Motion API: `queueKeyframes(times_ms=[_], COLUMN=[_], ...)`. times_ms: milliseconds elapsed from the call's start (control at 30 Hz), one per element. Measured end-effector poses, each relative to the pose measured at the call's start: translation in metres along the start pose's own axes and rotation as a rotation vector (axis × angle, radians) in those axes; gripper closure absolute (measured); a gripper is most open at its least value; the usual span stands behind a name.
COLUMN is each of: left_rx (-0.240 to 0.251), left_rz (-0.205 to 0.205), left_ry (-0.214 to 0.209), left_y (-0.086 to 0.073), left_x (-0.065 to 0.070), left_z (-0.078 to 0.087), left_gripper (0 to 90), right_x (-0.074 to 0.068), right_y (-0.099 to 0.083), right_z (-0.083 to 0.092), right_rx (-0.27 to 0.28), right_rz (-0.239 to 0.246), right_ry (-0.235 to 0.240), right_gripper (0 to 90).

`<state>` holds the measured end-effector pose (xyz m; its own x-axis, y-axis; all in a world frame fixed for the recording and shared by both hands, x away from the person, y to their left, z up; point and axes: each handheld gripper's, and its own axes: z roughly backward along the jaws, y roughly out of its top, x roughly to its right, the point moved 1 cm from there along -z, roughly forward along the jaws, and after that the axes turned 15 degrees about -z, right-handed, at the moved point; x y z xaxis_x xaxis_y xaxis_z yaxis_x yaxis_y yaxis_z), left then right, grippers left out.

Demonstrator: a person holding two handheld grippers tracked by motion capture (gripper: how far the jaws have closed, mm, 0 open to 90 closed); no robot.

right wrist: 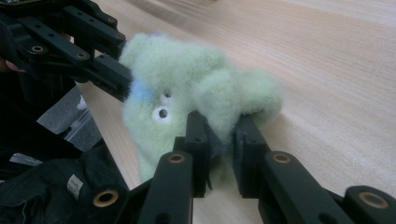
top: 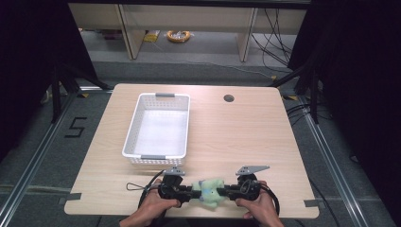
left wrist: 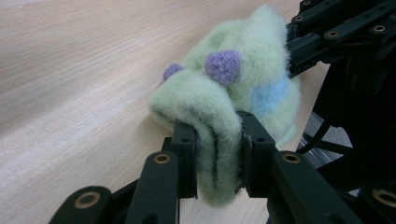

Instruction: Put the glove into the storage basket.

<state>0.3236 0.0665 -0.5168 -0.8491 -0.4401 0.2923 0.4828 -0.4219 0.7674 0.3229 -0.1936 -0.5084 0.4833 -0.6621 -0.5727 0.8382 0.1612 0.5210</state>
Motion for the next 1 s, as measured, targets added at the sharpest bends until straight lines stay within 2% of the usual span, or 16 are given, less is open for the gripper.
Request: queueKeyframes(times_ms=[133,167,200,267,333,367,433,500,600,633,700,733,767,867,967,1000], left_rx=[0.003,0.001,0.001,0.011,0.001,0.011,0.012,0.021,0.025,0.031,0.036,0.024,0.036,0.038,0.045,0.040], left_rz=[-0.022,-0.023,-0.023,-0.022,-0.025,-0.030,-0.028,-0.037,-0.040,-0.039,-0.036,-0.043,-0.039,-0.045,-0.052,-0.074], left_ry=[-0.012,0.006,0.006,-0.014,0.003,-0.018,0.000,-0.018,-0.018,-0.019,-0.012,-0.006,-0.025,-0.019,-0.020,-0.017], left_y=[0.000,0.000,0.000,-0.001,-0.001,-0.001,0.000,0.001,0.003,0.004,0.005,0.006,0.008,0.010,0.016,0.020], left_x=[0.003,0.004,0.004,0.003,0.005,0.004,0.006,0.005,0.006,0.006,0.006,0.006,0.006,0.006,0.006,0.006], left_z=[0.006,0.007,0.007,0.008,0.010,0.011,0.013,0.015,0.017,0.019,0.019,0.021,0.022,0.024,0.029,0.032], left_gripper=[71.4,71.4,71.4,71.4,71.4,71.5,71.5,71.6,71.6,71.6,71.6,71.6,71.6,71.6,71.6,71.6], right_x=[-0.007,-0.010,-0.010,-0.011,-0.017,-0.017,-0.020,-0.021,-0.022,-0.022,-0.023,-0.026,-0.026,-0.029,-0.030,-0.032], right_y=[-0.002,-0.002,-0.001,-0.001,-0.002,-0.001,-0.001,0.000,0.001,0.003,0.004,0.003,0.006,0.008,0.013,0.014], right_z=[0.002,0.002,0.002,0.003,0.004,0.003,0.004,0.004,0.006,0.008,0.009,0.010,0.010,0.013,0.016,0.017], right_rx=[0.000,-0.005,0.003,0.005,-0.001,0.008,0.002,0.011,0.022,0.031,0.030,0.027,0.030,0.037,0.057,0.058], right_rz=[0.006,-0.004,0.020,0.020,-0.002,0.033,0.013,0.017,0.008,0.045,0.042,0.004,0.031,0.026,0.056,0.057], right_ry=[-0.012,-0.003,-0.006,-0.022,-0.018,-0.007,-0.015,0.002,0.007,-0.006,0.011,0.013,0.013,0.016,0.005,0.009], right_gripper=[78.8,78.8,78.9,78.9,78.9,78.9,79.0,79.0,79.0,79.0,79.0,79.0,79.1,79.1,79.1,79.1])
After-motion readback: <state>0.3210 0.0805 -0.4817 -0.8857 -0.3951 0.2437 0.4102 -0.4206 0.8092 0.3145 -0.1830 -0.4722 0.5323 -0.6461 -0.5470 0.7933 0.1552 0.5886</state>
